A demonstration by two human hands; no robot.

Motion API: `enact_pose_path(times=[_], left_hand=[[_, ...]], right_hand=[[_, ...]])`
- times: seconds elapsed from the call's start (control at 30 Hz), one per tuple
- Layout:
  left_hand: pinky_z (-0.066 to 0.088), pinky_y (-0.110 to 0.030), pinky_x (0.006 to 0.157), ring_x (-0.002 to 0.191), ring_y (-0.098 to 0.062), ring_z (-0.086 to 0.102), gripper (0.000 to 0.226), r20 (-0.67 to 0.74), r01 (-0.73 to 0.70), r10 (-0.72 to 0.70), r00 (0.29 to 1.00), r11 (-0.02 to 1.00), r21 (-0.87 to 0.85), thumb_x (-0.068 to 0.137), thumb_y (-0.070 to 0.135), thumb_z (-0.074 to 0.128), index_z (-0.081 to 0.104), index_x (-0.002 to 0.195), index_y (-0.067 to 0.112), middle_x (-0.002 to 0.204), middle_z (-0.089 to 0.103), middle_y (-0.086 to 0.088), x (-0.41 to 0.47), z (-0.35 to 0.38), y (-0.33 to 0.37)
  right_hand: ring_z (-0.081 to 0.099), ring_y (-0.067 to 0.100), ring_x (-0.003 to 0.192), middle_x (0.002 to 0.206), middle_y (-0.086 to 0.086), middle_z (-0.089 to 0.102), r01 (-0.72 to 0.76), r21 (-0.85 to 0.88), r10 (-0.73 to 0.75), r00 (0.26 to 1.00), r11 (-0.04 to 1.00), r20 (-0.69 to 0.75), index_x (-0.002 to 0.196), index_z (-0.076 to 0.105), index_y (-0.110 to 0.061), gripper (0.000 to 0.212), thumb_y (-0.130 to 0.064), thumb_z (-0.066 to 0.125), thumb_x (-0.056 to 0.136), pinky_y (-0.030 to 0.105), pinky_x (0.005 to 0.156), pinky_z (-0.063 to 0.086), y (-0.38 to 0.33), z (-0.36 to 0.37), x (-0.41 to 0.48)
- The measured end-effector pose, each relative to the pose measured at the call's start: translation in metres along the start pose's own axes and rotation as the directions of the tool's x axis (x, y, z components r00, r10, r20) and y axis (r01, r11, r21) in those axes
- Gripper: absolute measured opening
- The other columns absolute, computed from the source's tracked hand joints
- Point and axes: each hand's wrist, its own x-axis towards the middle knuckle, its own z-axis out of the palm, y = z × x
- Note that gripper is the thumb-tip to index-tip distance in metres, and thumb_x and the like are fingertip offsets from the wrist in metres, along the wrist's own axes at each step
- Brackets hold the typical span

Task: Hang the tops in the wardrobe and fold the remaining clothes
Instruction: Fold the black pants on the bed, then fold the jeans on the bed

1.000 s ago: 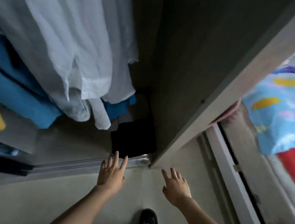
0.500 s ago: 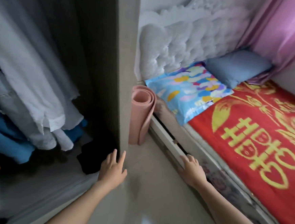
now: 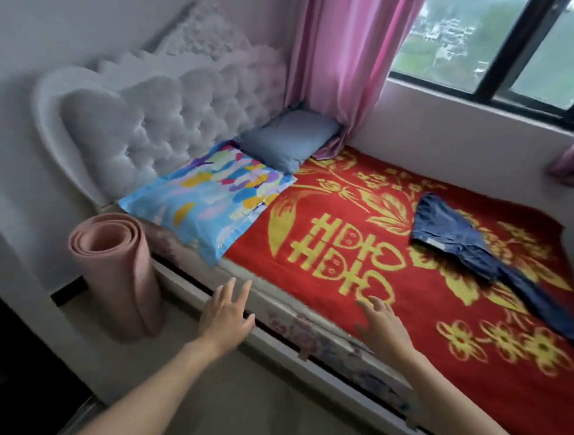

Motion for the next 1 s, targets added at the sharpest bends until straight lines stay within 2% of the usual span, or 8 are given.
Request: enact_pose_path(times=[0.2,0.37,0.6,0.87,1.0], left_hand=[[0.02,-0.04,0.113,0.142,-0.023,0.01,0.069,0.023,-0.145,0.151,0.988,0.973,-0.182,0.094,0.041,0.046,0.008,0.15,0.026,0.156,0.008,-0.007,0.047,0.016,0.1],[0.022,-0.039,0.112,0.142,-0.021,0.012,0.067,0.032,-0.238,0.246,0.969,0.957,-0.163,0.095,0.042,0.044,0.009,0.149,0.025,0.156,0.01,-0.005,0.086,0.033,0.157],[0.024,-0.037,0.112,0.143,-0.019,0.011,0.067,0.112,-0.285,0.301,0.947,0.948,-0.141,0.096,0.045,0.041,0.005,0.15,0.029,0.156,0.01,-0.002,0.167,0.055,0.173],[0.026,-0.038,0.11,0.142,-0.024,0.016,0.067,0.089,-0.409,0.413,0.906,0.91,-0.058,0.095,0.045,0.042,0.009,0.15,0.025,0.156,0.014,-0.005,0.316,0.042,0.2],[0.025,-0.04,0.111,0.142,-0.024,0.016,0.067,0.137,-0.423,0.426,0.894,0.904,-0.057,0.095,0.045,0.042,0.009,0.15,0.025,0.155,0.015,-0.006,0.353,0.055,0.216]], right_hand=[[0.024,0.024,0.139,0.152,0.008,0.025,-0.168,0.05,0.171,0.983,0.985,-0.07,0.144,0.031,-0.024,0.051,-0.03,0.047,0.096,0.038,0.108,0.034,0.105,-0.02,-0.019],[0.028,0.023,0.139,0.152,0.009,0.026,-0.27,0.09,0.277,0.958,0.959,-0.072,0.143,0.033,-0.022,0.05,-0.032,0.046,0.096,0.035,0.107,0.035,0.16,-0.025,-0.021],[0.026,0.02,0.14,0.152,0.007,0.025,-0.373,0.151,0.386,0.92,0.915,-0.067,0.144,0.033,-0.023,0.051,-0.033,0.047,0.096,0.032,0.109,0.032,0.19,-0.021,0.027],[0.025,0.021,0.14,0.152,0.007,0.026,-0.53,0.184,0.558,0.814,0.827,-0.161,0.144,0.032,-0.02,0.05,-0.031,0.045,0.097,0.034,0.109,0.034,0.22,-0.062,0.103],[0.022,0.022,0.141,0.152,0.006,0.025,-0.589,0.202,0.616,0.779,0.783,-0.117,0.144,0.033,-0.02,0.051,-0.031,0.046,0.097,0.037,0.11,0.033,0.237,-0.065,0.117]])
